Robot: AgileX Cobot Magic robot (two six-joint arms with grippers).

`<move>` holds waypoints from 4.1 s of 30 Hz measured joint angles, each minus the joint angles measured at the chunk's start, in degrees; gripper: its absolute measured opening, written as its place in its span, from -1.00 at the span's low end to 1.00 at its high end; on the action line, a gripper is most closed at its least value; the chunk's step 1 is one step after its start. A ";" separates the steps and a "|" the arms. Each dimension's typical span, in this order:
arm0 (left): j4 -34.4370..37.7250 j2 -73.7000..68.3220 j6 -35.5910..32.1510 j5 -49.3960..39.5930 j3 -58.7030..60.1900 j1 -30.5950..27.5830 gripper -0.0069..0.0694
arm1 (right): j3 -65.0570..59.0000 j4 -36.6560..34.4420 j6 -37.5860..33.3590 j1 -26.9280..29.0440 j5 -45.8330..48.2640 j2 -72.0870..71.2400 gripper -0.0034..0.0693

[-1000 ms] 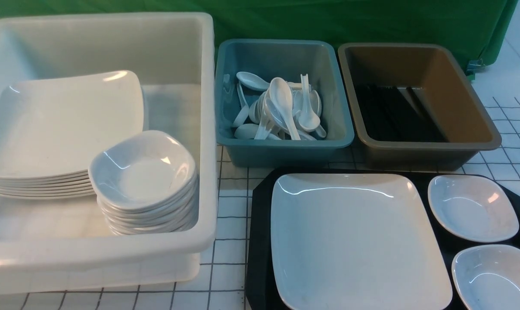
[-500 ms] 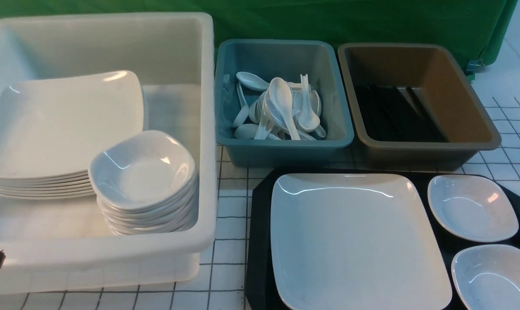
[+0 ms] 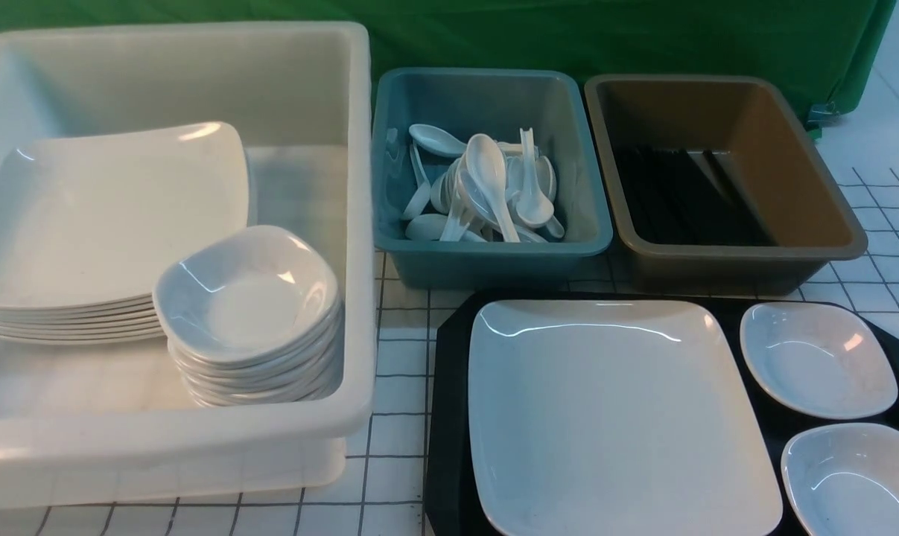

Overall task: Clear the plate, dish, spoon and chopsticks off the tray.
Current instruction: Use the right arm to grab a small plate from the dinner plate, then use the right arm to put the small plate into the large storage box on the left, then use the right arm to grab a small plate from the dinner plate

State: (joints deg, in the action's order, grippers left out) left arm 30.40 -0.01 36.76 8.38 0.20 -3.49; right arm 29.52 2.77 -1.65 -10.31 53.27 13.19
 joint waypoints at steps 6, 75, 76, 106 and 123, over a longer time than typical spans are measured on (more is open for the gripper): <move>-11.11 0.11 0.83 -9.40 -8.64 0.00 -0.81 | 0.00 0.00 0.27 0.00 0.29 1.20 -0.76; -2.01 -38.13 -38.23 -65.92 -27.32 0.00 -0.49 | 42.81 -30.65 -22.90 -22.11 -0.27 56.89 -0.81; -3.04 -38.13 -37.91 -66.22 -27.32 0.00 -0.49 | 43.88 -33.22 -27.38 -23.25 -1.57 58.85 -0.81; -7.95 -38.13 -36.76 -67.95 -27.32 0.00 -0.35 | 66.72 -10.11 -60.22 -45.68 -26.14 100.21 -0.19; -7.95 -38.13 -36.76 -67.95 -27.32 0.00 -0.31 | 66.83 -1.37 -37.24 -45.68 -7.88 86.44 0.41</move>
State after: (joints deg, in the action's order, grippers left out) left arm 22.45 -38.14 0.00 -59.57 -27.12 -3.49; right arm 96.36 1.40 -38.89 -55.99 45.39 99.63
